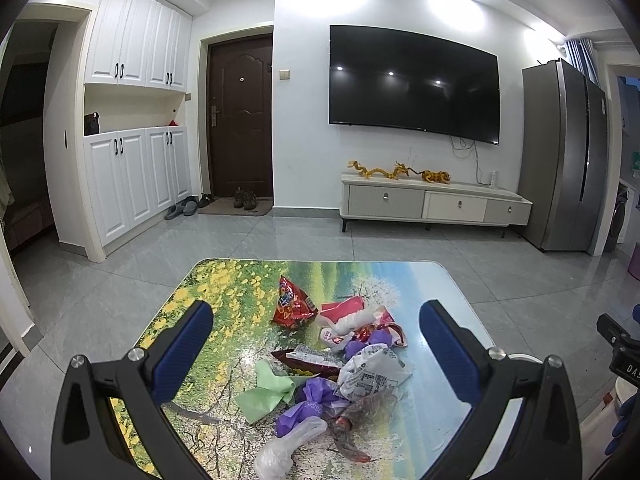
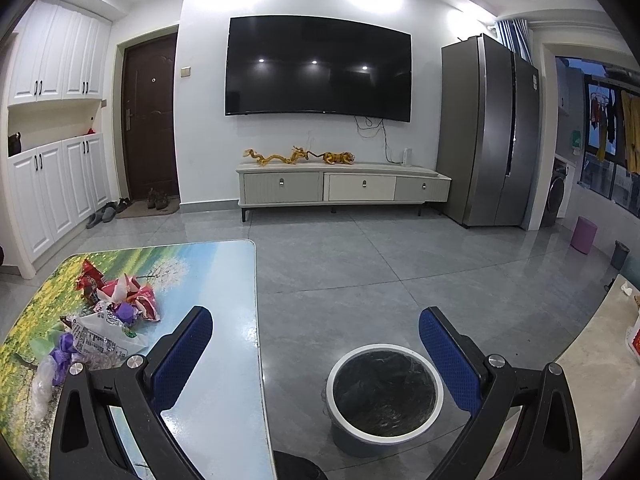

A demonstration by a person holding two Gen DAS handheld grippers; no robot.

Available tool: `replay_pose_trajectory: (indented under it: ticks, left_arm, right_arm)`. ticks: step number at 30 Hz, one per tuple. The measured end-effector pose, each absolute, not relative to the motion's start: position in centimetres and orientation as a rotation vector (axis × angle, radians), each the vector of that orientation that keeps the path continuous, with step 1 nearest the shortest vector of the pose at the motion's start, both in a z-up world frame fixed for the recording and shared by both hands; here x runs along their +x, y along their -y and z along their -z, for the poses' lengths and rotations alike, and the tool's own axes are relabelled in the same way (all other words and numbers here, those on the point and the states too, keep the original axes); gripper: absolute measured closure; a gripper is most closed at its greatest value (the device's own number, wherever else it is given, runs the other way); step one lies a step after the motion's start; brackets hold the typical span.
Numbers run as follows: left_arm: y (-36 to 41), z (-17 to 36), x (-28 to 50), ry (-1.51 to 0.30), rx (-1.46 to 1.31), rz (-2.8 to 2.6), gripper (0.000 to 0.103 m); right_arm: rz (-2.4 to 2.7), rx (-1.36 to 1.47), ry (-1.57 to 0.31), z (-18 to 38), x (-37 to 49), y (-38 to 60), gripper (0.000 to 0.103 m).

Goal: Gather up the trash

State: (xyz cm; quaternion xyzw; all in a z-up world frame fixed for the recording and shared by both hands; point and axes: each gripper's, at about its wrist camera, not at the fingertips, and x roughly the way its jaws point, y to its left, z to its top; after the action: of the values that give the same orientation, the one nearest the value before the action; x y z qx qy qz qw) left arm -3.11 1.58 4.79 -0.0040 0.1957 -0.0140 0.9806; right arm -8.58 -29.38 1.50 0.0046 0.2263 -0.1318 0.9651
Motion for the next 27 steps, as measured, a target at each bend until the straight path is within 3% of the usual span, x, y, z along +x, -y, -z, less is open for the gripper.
replay_pose_trajectory:
  ticks: [17, 27]
  left_arm:
    - [-6.5, -4.5, -1.2, -0.407, -0.034, 0.008, 0.000]
    - [-9.4, 0.7, -1.4, -0.548, -0.012, 0.076, 0.000]
  right_arm:
    - [0.234, 0.025, -0.492, -1.1, -7.2, 28.7, 0.000]
    - [0.018, 0.016, -0.591, 0.4, -4.7, 24.5, 0.000]
